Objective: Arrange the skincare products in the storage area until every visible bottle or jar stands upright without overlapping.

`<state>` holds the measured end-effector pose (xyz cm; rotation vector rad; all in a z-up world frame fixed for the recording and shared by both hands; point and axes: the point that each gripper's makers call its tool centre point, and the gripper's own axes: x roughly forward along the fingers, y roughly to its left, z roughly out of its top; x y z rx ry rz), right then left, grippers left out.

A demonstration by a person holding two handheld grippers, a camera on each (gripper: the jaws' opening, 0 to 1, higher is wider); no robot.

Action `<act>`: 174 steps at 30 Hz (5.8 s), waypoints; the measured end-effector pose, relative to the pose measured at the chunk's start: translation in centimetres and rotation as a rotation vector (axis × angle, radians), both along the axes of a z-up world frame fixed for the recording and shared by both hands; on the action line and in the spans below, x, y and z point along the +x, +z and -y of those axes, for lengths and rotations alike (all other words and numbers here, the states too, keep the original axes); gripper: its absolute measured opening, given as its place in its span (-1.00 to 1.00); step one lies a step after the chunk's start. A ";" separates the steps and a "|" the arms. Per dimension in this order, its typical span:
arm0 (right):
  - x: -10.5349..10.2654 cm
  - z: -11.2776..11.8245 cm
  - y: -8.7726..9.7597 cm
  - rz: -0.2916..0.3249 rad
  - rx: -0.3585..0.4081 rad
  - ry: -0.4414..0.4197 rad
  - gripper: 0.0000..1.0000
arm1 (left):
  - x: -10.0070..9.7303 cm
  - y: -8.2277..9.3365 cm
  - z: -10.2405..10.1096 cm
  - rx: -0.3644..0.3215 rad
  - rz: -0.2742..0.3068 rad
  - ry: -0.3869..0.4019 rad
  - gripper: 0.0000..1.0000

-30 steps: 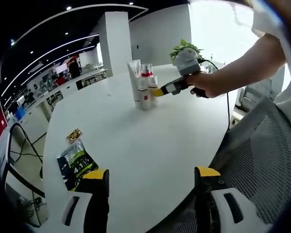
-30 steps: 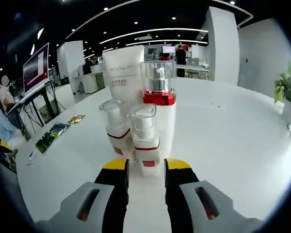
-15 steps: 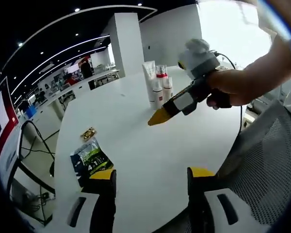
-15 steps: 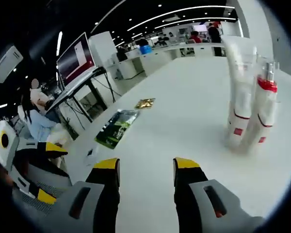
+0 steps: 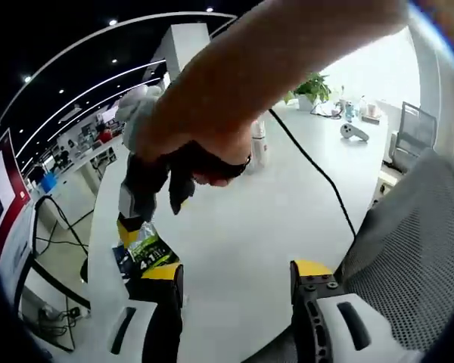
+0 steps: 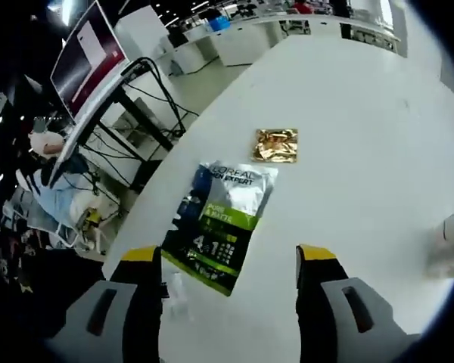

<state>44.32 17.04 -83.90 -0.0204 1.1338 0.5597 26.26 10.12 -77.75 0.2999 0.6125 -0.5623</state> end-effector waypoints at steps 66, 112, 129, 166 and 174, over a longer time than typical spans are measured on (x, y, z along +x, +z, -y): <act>-4.0 6.7 8.2 0.371 0.172 0.295 -0.92 | 0.4 3.1 1.0 -0.207 0.058 0.019 0.15; -19.3 12.1 15.4 0.562 0.387 0.445 -0.21 | -1.0 12.4 2.2 -0.998 -0.161 -0.035 -0.89; -22.2 12.7 19.6 0.269 0.787 0.457 0.18 | -4.8 18.3 3.4 -1.117 -0.161 -0.408 -0.90; -24.7 13.8 24.0 0.067 1.160 0.309 -0.99 | -8.2 17.1 5.1 -1.249 -0.368 -0.439 -0.97; -25.0 12.9 22.6 0.075 1.118 0.330 -0.85 | -7.6 17.3 3.9 -1.304 -0.368 -0.401 -0.99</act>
